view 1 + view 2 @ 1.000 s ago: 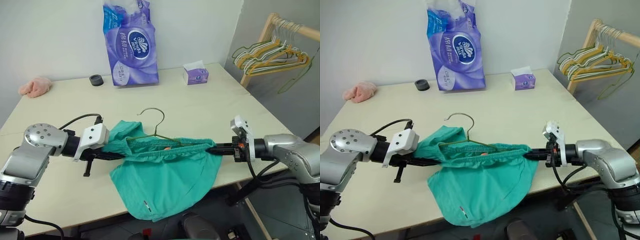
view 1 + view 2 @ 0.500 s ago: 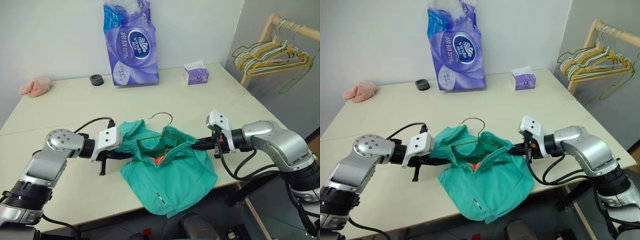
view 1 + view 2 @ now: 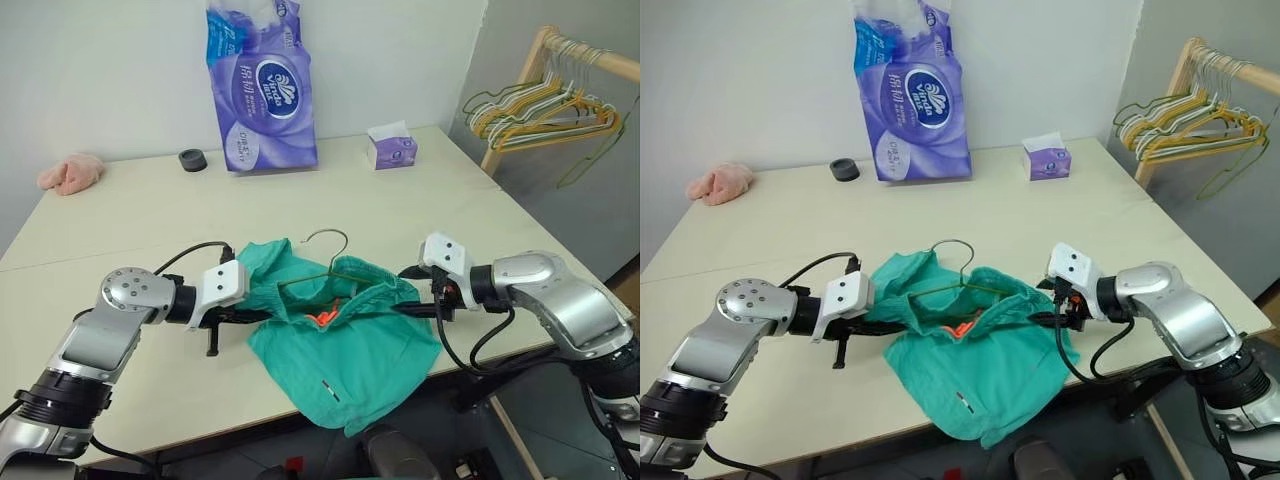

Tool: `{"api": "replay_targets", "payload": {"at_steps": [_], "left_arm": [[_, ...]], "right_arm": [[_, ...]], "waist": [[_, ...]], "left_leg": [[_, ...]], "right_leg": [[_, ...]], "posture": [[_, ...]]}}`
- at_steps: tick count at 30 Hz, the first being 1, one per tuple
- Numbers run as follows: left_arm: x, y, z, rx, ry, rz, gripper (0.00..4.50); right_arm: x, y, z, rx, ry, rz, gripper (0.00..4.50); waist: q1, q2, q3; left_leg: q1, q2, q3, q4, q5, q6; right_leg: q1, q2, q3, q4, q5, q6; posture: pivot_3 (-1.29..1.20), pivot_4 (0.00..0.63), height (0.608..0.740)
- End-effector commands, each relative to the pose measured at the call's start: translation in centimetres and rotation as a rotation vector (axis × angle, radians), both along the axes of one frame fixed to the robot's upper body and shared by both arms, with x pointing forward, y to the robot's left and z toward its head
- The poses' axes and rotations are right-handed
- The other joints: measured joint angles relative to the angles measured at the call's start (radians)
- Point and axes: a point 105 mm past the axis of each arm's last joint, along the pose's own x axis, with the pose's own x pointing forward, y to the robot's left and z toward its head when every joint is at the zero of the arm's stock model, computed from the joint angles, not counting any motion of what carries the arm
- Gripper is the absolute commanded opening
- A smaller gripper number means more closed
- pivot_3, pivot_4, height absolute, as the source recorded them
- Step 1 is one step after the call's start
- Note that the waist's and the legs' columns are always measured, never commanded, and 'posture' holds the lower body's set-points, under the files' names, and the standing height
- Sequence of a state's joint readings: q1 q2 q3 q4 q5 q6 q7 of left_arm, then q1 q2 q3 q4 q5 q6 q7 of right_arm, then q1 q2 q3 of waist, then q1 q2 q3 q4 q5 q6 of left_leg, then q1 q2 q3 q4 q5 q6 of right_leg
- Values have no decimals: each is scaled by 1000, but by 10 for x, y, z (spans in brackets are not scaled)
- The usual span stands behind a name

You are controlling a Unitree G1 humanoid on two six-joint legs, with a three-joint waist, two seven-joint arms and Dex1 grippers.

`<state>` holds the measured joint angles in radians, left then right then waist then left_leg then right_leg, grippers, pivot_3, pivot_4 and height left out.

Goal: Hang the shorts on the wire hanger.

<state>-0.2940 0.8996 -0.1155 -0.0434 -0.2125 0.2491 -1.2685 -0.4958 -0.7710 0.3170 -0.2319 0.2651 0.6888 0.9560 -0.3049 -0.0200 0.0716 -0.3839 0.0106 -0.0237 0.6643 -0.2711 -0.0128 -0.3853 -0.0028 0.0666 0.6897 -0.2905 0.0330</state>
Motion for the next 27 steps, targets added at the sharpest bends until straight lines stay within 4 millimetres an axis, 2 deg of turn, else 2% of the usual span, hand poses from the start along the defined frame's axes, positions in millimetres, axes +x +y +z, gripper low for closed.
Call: {"api": "replay_targets", "payload": {"at_steps": [1, 7, 13, 16, 24, 27], "left_arm": [[2, -5, 10, 2, -54, -32, 0], [3, -5, 11, 3, -55, -34, 0], [2, -6, 11, -3, -52, -35, 0], [0, -6, 11, -5, -50, -35, 0], [4, -6, 9, -7, -66, -25, 0], [8, -9, 12, -45, -81, -6, 0]], "right_arm": [[7, 9, 0, -13, -44, 31, 3396], [9, 22, -11, -63, -26, 146, 3396], [19, 35, -18, -100, -21, 183, 3396], [17, 43, -15, -92, 3, 230, 2797], [9, 48, -10, -85, 24, 278, 121], [8, 51, -8, -71, 29, 284, 53]], "waist": [[-2, 0, 0], [-3, 0, 0], [-3, 0, 0], [-2, 0, 0], [-3, 0, 0], [-3, 0, 0]], "left_leg": [[0, 0, 0, 0, 0, 0], [0, 0, 0, 0, 0, 0], [0, 0, -1, 0, 0, 0], [0, 0, -1, 0, 0, 0], [0, 0, -1, 0, 0, 0], [0, 0, -1, 0, 0, 0]], "right_leg": [[0, 0, 0, 0, 0, 0], [0, 0, 0, 0, 0, 0], [0, 0, -1, 0, 0, 0], [0, 0, -1, 1, 0, 0], [0, -1, -1, 1, 0, 0], [0, -1, -1, 1, 0, 0]], "posture": [[-316, 34, 740], [-311, 32, 740], [-300, 31, 740], [-295, 34, 740], [-303, 36, 740], [-303, 36, 740]]}}
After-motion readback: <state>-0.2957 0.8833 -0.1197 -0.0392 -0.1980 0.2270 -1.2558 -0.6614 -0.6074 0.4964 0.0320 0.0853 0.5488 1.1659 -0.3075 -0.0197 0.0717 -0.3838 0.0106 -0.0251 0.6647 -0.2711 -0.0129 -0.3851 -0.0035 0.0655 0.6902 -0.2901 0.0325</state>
